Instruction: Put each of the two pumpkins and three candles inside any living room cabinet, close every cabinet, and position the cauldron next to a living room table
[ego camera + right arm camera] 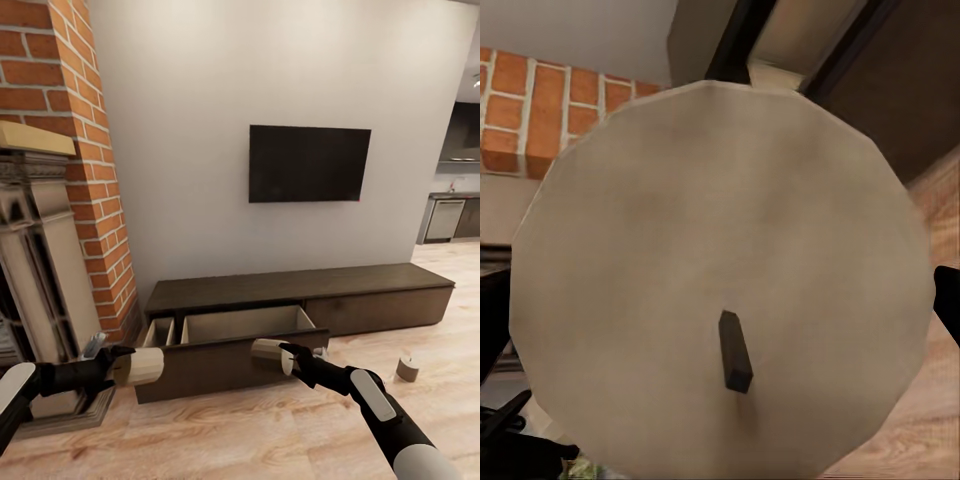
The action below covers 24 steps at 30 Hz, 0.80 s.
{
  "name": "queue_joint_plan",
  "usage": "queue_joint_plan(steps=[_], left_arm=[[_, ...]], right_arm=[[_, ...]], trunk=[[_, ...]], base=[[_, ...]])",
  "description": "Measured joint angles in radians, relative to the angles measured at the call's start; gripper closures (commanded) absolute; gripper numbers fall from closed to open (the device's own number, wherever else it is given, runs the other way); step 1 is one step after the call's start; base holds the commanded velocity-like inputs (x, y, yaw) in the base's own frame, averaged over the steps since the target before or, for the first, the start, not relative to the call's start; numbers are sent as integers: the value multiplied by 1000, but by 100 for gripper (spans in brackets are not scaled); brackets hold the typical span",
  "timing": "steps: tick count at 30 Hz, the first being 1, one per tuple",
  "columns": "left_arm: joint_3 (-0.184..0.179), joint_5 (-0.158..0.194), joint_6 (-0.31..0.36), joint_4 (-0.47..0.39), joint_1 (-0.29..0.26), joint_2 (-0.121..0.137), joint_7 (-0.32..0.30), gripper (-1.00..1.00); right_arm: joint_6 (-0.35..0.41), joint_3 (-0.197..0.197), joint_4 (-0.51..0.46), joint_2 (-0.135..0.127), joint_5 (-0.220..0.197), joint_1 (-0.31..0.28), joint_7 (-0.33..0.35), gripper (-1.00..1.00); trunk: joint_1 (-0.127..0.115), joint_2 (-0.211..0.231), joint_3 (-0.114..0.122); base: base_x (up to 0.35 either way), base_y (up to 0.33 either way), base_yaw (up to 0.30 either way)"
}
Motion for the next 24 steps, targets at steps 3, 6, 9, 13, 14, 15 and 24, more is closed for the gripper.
queue_joint_plan(steps=[3, 6, 9, 13, 14, 15, 24], left_arm=[[0, 0, 0, 0, 0, 0, 0, 100], [0, 0, 0, 0, 0, 0, 0, 100], [0, 0, 0, 0, 0, 0, 0, 100], [0, 8, -2, 0, 0, 0, 0, 100], [0, 7, -2, 0, 0, 0, 0, 100], [0, 8, -2, 0, 0, 0, 0, 100], [0, 8, -2, -1, 0, 0, 0, 100]], right_arm=[[0, 0, 0, 0, 0, 0, 0, 100], [0, 0, 0, 0, 0, 0, 0, 100], [0, 0, 0, -1, 0, 0, 0, 100], [0, 0, 0, -1, -7, 0, 0, 100], [0, 0, 0, -1, -6, 0, 0, 100], [0, 0, 0, 0, -7, 0, 0, 100], [0, 0, 1, 0, -8, 0, 0, 100]], trunk=[[-12, 21, 9], [-23, 42, 19], [-35, 63, 28], [-50, 91, 41], [-54, 98, 44], [-58, 105, 47], [-92, 168, 75]], base=[[0, 0, 284], [0, 0, 282], [0, 0, 229], [0, 0, 41], [0, 0, 9], [0, 0, 6], [0, 0, 1]])
